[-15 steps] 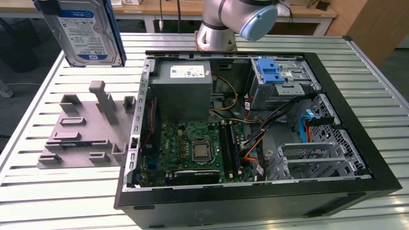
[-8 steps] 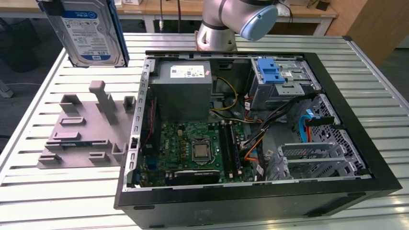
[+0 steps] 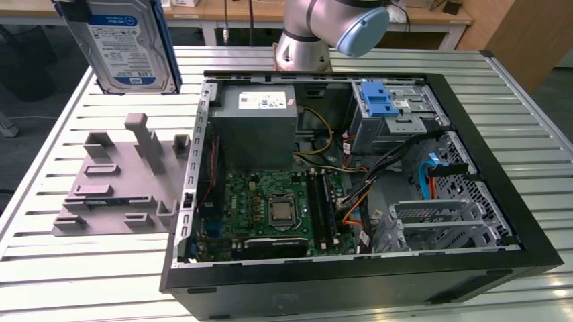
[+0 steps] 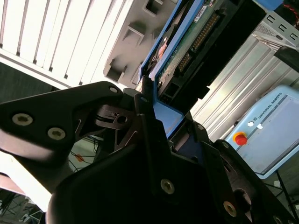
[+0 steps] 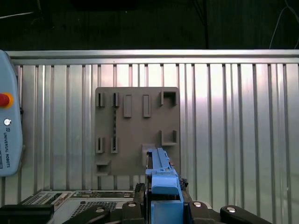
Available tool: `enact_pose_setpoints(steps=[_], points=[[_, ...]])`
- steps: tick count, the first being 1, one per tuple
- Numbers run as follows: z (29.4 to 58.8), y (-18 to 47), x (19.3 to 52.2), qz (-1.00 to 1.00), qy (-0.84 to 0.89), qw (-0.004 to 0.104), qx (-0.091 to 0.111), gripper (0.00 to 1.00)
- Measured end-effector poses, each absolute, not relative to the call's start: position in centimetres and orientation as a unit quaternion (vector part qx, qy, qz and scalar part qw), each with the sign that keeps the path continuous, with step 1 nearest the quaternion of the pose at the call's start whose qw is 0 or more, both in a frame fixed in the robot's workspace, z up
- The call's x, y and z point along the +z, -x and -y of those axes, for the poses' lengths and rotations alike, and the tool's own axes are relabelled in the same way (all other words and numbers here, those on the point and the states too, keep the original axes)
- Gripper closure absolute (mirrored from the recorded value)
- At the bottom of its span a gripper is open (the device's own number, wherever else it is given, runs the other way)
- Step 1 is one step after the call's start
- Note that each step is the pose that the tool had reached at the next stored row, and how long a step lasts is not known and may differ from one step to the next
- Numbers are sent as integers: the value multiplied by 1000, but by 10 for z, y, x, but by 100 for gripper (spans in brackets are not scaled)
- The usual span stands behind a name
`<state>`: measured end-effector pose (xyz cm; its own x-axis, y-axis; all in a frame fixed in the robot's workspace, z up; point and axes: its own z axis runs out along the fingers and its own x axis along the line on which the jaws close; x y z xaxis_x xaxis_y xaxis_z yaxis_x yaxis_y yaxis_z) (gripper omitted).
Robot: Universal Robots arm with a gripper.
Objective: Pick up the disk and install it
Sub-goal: 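Pick up the disk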
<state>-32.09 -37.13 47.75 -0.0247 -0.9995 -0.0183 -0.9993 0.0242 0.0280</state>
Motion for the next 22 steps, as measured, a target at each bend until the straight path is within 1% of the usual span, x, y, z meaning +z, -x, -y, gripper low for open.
enact_pose_setpoints(steps=[22], points=[[371, 311, 477, 716, -698, 3, -16, 64]])
